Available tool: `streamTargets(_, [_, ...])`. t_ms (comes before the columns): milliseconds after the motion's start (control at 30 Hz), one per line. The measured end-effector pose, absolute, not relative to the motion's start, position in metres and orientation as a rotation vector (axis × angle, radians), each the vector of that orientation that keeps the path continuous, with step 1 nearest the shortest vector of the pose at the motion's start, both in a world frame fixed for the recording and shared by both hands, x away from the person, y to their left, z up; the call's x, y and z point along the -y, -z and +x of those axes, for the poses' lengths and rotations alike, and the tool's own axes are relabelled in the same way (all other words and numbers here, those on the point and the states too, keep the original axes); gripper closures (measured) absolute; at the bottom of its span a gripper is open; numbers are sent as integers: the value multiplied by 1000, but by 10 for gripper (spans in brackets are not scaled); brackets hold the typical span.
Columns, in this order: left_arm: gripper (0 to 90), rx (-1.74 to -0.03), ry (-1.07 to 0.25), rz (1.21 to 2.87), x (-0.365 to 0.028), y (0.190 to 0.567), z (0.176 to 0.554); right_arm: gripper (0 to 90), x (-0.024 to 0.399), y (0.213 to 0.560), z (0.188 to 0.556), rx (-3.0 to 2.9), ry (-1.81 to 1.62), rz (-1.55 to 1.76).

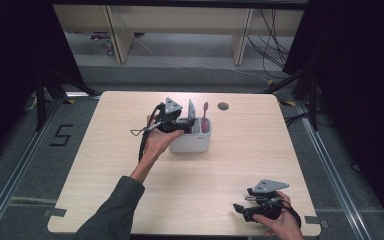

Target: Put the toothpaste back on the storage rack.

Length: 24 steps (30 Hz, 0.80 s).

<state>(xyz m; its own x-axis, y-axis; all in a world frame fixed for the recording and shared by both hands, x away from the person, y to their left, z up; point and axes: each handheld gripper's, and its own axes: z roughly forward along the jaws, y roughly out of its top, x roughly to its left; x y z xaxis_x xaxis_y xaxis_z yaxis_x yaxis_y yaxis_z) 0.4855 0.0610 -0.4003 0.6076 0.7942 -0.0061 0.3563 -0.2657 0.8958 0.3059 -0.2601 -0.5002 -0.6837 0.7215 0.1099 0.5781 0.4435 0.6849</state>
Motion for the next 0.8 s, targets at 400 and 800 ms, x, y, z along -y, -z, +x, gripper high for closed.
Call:
streamTargets(400, [289, -958, -525, 1864, -90, 381, 467, 220, 262, 500, 306, -2484, -1065, 1143])
streamTargets(800, [260, -938, -508, 1871, -110, 380, 436, 220, 262, 498, 306, -2454, -1090, 1157])
